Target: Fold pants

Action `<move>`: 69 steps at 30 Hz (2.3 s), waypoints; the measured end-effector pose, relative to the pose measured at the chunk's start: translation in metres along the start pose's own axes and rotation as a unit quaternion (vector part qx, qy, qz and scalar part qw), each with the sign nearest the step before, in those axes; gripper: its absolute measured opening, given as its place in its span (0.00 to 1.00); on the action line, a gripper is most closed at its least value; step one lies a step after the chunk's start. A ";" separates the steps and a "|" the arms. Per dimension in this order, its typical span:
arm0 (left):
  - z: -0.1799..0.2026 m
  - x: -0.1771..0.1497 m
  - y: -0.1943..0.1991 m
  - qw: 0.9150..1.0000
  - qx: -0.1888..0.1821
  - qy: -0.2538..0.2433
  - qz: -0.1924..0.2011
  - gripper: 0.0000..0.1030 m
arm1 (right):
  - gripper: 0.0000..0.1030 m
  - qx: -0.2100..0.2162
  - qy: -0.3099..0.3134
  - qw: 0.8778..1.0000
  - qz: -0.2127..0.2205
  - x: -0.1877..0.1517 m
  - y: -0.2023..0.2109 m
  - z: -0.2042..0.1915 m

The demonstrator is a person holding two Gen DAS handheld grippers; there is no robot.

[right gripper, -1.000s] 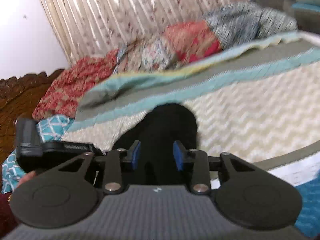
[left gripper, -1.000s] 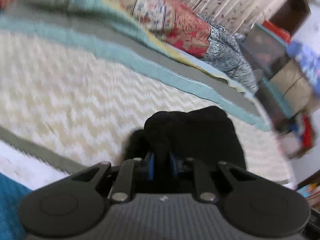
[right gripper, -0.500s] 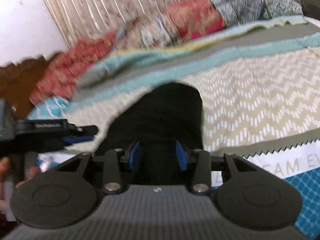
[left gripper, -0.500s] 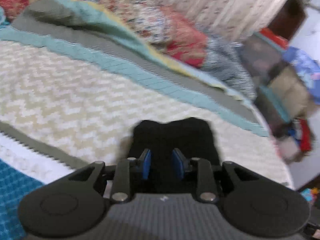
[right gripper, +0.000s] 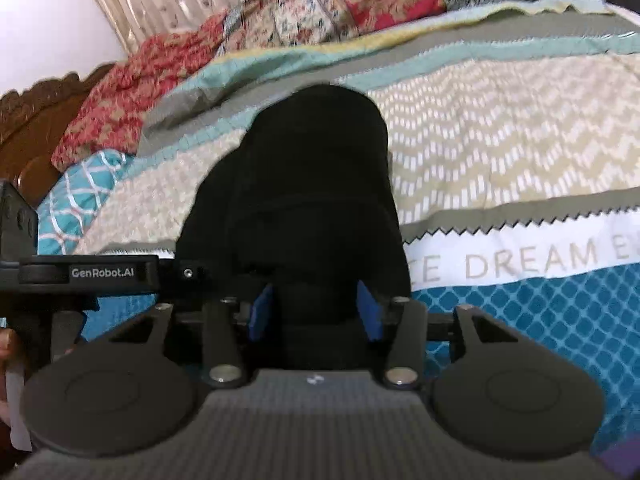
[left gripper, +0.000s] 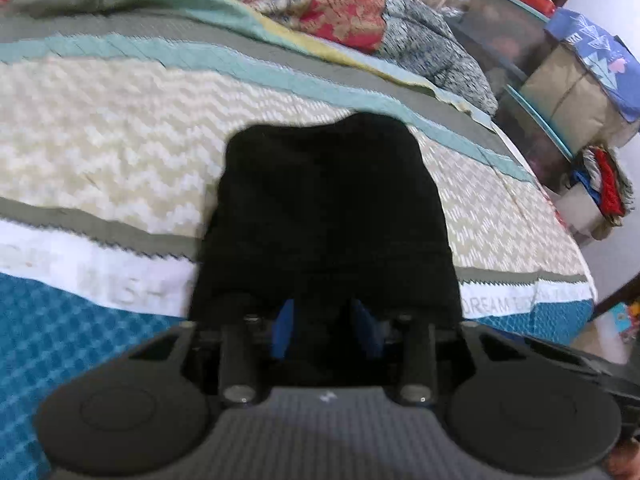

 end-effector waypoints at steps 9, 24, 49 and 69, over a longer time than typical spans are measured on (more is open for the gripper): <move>-0.009 -0.025 0.043 0.998 0.057 0.017 0.037 0.63 | 0.54 -0.058 -0.030 0.998 -0.005 -0.028 0.037 0.011; 0.027 -0.076 0.093 0.990 0.082 -0.047 0.101 0.89 | 0.58 -0.092 -0.057 0.994 -0.020 -0.058 0.060 -0.020; 0.027 -0.107 0.150 0.963 0.191 -0.094 0.163 1.00 | 0.89 -0.129 0.008 0.992 -0.007 -0.058 0.085 -0.074; 0.020 -0.118 0.141 0.960 0.221 -0.111 0.129 1.00 | 0.90 -0.114 -0.028 0.993 -0.026 -0.070 0.079 -0.075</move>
Point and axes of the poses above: each gripper's, at about its wrist camera, not at the fingertips, and y roughly against the way its jaws point, z to its right, x to its top, the point moved 6 cm from there along -y, roughly the way its jaws point, and after that the axes turned 14 degrees about y, right-handed, at the moved point
